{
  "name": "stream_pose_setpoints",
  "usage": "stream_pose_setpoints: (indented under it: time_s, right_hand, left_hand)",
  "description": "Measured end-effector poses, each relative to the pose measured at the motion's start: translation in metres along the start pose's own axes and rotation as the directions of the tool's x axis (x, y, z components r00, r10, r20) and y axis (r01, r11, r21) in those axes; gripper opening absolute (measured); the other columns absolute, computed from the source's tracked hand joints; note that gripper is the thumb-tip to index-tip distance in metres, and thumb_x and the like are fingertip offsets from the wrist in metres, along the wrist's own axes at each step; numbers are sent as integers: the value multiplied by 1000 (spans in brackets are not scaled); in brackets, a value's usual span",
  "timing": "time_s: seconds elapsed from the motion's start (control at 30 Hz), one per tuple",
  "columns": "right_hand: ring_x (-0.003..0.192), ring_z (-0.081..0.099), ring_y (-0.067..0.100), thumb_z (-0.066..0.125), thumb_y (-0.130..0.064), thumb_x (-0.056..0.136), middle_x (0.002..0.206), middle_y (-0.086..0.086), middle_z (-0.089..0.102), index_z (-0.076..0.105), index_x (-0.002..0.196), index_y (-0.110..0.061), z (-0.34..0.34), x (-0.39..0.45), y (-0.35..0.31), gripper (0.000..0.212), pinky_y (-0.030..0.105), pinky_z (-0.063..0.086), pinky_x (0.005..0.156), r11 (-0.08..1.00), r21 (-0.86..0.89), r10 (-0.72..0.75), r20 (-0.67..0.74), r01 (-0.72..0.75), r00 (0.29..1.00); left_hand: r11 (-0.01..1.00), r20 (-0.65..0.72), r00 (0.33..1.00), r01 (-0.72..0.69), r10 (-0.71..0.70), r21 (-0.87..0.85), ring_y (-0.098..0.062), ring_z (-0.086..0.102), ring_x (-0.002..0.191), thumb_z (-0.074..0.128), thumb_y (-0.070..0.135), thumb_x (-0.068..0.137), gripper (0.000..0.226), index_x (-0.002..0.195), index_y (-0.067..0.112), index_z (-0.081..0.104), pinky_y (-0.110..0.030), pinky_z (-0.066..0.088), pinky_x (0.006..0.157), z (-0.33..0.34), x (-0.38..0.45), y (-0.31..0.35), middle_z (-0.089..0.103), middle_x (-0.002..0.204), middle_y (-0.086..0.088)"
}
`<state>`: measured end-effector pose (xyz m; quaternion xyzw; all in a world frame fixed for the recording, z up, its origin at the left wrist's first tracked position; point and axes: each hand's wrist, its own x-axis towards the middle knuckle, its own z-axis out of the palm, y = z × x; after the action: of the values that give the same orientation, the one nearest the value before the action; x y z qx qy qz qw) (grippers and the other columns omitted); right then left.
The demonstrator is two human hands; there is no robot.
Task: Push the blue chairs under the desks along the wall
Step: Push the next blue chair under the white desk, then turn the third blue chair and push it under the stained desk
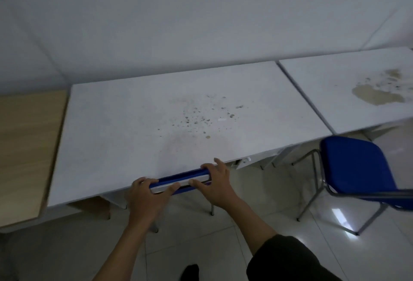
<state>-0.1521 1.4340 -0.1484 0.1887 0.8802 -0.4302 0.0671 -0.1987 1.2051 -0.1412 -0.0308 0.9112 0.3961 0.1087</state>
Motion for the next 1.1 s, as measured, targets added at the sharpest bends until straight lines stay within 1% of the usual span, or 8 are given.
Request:
stream_pose_setpoints:
  time_s: [0.1,0.23,0.3,0.43,0.53,0.7,0.87,1.1]
  right_hand:
    - [153,21,21,61,-78,84,164,2,20,45,144,-36,-3,-23,15,75,41,34,122,996,81,-34,-67,39,997]
    - [139,29,-6,66,-55,94,151,-13,29,42,144,-39,-41,-65,43,58,16,26,116,986,165,-7,-104,24,995]
    - [141,34,4,63,-57,92,153,-9,33,41,147,-38,-67,-76,57,62,26,31,119,984,176,13,-106,6,994]
    - [133,42,6,65,-52,95,151,-8,37,40,147,-37,-133,-90,90,60,29,38,115,988,152,52,-156,-28,986]
    - [133,43,6,65,-51,95,151,-11,37,41,147,-37,-186,-101,122,59,30,39,113,994,102,45,-207,-24,977]
    - [137,40,5,65,-47,97,152,-11,37,40,148,-36,-282,-127,186,58,28,38,115,997,74,52,-261,-34,964]
    - [139,39,9,65,-41,99,154,-10,37,40,152,-30,-375,-170,255,59,22,32,108,995,63,95,-306,-80,947]
    - [140,39,10,67,-44,97,154,-11,38,41,150,-34,-487,-208,360,60,33,39,115,980,73,196,-399,-183,896]
  left_hand:
    - [978,-62,994,-78,91,193,-24,62,103,56,93,69,77,107,28,68,-43,53,86,3,-10,-5,65,115,1]
    - [932,-8,973,-217,229,290,-38,51,130,59,81,77,66,117,29,68,-61,36,114,44,-28,16,66,130,-6]
    - [929,84,966,-258,244,266,-37,46,139,61,80,79,68,121,28,68,-64,31,118,68,-41,44,60,143,-8]
    - [945,225,930,-316,291,87,-30,47,139,68,65,82,43,116,39,64,-60,34,118,124,-61,118,59,140,-2]
    - [931,267,896,-365,354,-9,-27,54,129,76,51,87,37,116,30,68,-59,44,111,167,-80,176,62,133,-2]
    - [914,327,853,-388,406,-122,-20,57,124,68,61,87,40,116,34,68,-52,49,108,245,-127,272,64,128,10]
    - [872,371,790,-462,489,-164,-12,60,117,73,45,91,28,115,31,69,-34,45,104,327,-192,360,66,122,10]
    - [836,511,672,-508,536,-209,-11,56,122,70,51,92,29,116,37,65,-39,50,104,440,-259,453,61,129,11]
